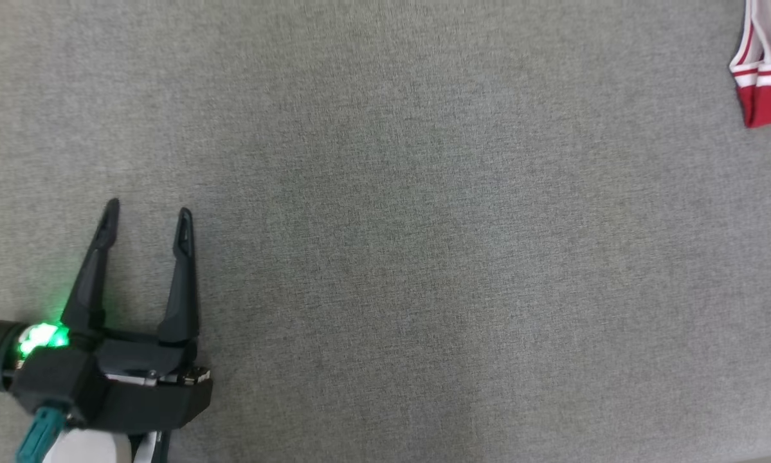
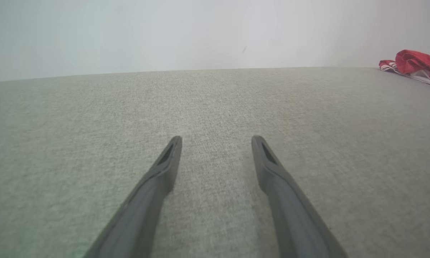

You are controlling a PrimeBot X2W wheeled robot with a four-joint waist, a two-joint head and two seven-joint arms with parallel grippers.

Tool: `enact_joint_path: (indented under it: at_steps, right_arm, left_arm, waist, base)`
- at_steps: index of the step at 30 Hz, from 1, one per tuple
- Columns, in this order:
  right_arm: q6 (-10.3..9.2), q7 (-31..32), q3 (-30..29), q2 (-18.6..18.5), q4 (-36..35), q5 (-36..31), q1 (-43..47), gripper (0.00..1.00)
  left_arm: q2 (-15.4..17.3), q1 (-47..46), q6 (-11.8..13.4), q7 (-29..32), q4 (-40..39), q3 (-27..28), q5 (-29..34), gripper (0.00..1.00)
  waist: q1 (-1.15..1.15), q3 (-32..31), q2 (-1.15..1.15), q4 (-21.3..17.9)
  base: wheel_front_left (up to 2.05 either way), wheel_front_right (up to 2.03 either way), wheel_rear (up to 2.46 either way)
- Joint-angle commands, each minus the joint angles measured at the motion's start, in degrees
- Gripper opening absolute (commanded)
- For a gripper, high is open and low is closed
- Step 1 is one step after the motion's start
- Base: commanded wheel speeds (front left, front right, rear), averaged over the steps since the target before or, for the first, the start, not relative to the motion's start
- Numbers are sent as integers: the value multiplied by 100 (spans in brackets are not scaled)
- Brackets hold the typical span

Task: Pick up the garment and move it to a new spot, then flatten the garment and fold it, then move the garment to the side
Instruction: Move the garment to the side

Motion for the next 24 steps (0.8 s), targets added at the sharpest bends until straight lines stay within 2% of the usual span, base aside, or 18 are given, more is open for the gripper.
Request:
enact_joint_path:
  at_steps: [1, 10, 14, 15, 24]
  right_arm:
    - [-16, -127, -18, 124, 16, -61, 29, 100]
    - [-16, -967, -255, 960, -169, 20, 572, 100]
    - [-16, -1301, -418, 1439, -307, 36, 1051, 100]
    - [-16, -1301, -418, 1439, -307, 36, 1051, 100]
    - [-16, -1628, -903, 2433, -805, -195, 2484, 100]
  left_arm:
    - [-36, 111, -1, -10, 92, 39, -57, 100]
    - [-217, 486, 27, -12, 262, 302, -152, 100]
    - [-263, 679, 21, -12, 303, 422, -148, 100]
    - [-263, 679, 21, -12, 303, 422, -148, 100]
    - [-370, 1117, 49, -12, 417, 558, -133, 100]
  waist:
    - [0, -192, 0, 46]
    - [0, -1223, 0, 237]
    - [0, -1716, 0, 329]
    - [0, -1716, 0, 329]
    - [0, -2603, 0, 537]
  base:
    - [0, 0, 0]
    - [0, 0, 0]
    - [0, 0, 0]
    - [0, 0, 0]
    - [0, 0, 0]
